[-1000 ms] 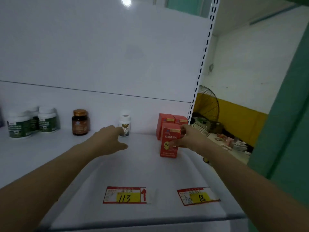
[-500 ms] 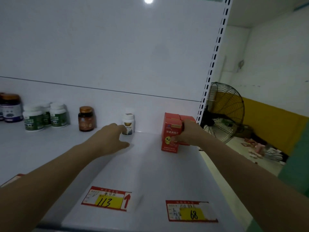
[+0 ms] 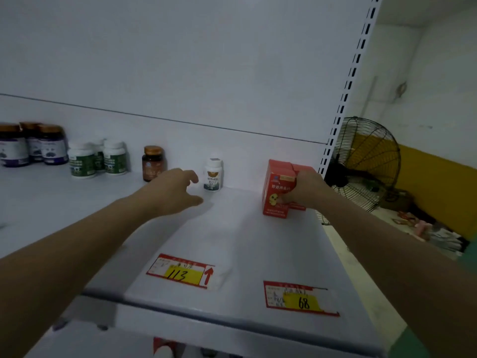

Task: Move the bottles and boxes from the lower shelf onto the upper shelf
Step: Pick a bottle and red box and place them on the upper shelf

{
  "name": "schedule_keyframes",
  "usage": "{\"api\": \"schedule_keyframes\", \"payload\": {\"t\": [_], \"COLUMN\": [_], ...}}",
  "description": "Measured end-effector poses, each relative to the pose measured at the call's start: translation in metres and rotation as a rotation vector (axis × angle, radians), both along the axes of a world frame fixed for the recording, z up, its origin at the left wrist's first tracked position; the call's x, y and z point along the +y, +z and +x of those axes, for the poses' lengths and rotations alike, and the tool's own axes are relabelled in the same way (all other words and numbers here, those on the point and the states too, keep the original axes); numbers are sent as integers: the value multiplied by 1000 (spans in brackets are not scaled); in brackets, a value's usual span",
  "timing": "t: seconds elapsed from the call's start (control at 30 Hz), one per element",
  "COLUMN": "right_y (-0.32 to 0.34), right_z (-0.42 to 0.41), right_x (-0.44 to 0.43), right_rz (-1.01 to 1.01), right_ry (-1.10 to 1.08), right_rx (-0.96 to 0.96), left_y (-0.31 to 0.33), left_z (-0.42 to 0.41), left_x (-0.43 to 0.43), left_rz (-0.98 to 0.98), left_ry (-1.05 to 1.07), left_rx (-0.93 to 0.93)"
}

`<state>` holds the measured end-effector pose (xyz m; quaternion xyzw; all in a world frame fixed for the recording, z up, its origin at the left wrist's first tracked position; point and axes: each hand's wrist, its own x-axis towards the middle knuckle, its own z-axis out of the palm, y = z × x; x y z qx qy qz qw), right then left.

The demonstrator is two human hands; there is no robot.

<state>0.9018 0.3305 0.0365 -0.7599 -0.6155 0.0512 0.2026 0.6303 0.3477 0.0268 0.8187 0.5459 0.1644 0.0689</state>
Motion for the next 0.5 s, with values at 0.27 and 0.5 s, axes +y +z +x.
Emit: {"api": "schedule_keyframes", "payload": {"t": [0.27,0.5], "right_y": [-3,4], "right_z": [-16,-65], "right_x": [-35,-105], "right_rz": [-164,-181], "right_ry": [-1,-36], "right_rx": [-107,-138], "left_y": [-5,-5], "left_z": [-27,-63], "left_x": [-35,-80], "left_rz": [-65,-72], "left_ry": [90,22], "left_rx": [63,57]}}
